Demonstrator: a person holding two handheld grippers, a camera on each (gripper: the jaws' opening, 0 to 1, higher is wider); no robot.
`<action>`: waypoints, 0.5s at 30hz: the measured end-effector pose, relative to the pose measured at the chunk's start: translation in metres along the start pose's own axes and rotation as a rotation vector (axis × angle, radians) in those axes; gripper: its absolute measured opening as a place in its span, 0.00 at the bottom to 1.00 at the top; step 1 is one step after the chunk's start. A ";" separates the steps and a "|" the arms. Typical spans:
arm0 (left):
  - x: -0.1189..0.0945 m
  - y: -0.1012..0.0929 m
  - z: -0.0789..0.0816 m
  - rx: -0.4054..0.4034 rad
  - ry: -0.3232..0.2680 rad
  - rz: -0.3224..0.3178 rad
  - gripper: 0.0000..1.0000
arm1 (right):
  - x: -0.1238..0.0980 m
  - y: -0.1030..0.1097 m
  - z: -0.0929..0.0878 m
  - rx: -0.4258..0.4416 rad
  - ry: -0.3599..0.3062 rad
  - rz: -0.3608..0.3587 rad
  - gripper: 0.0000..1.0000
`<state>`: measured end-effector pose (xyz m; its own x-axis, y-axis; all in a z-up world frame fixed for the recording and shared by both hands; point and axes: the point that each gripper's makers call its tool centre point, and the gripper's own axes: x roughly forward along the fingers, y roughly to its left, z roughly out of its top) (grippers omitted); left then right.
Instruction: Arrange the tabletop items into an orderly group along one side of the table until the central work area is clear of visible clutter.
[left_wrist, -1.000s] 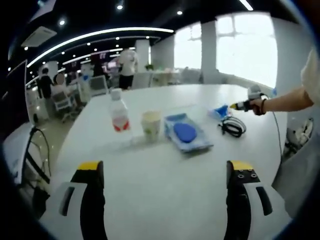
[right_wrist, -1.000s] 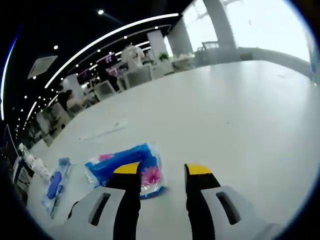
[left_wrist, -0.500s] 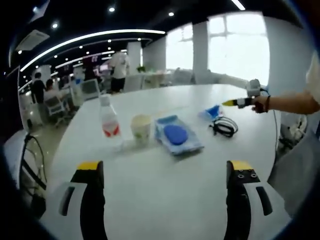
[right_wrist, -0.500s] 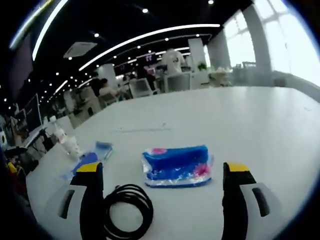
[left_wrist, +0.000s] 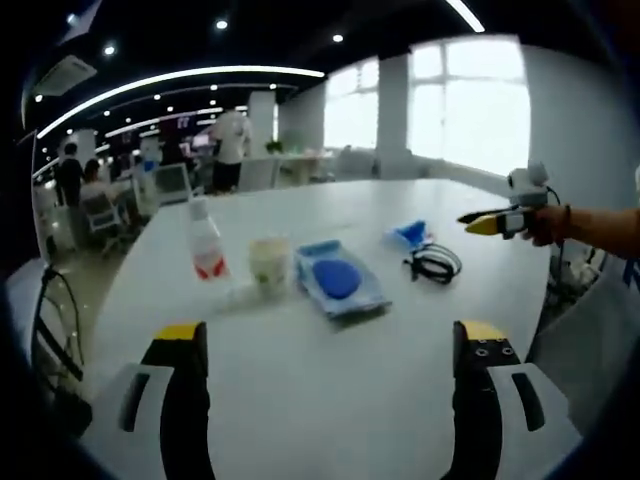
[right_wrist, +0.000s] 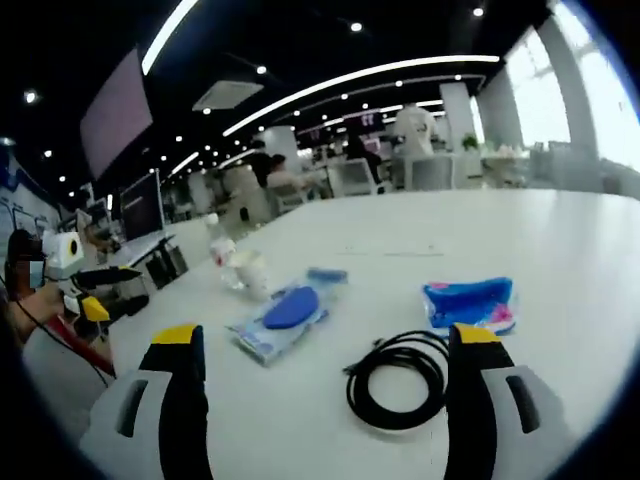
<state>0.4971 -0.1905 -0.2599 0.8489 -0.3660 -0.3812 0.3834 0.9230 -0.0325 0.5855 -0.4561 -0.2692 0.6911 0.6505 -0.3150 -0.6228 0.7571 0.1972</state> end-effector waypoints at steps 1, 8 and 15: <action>0.000 0.000 -0.001 -0.002 0.002 0.002 0.99 | 0.000 0.005 -0.002 0.001 0.004 0.007 1.00; 0.000 -0.003 -0.003 -0.002 0.014 -0.005 0.99 | -0.006 0.047 -0.018 -0.030 0.030 0.086 1.00; 0.003 -0.011 -0.002 -0.009 0.017 -0.034 0.99 | -0.010 0.066 -0.024 -0.079 0.037 0.111 0.99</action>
<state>0.4951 -0.2020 -0.2624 0.8292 -0.3948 -0.3957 0.4082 0.9113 -0.0537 0.5286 -0.4142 -0.2748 0.6034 0.7260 -0.3300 -0.7226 0.6728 0.1589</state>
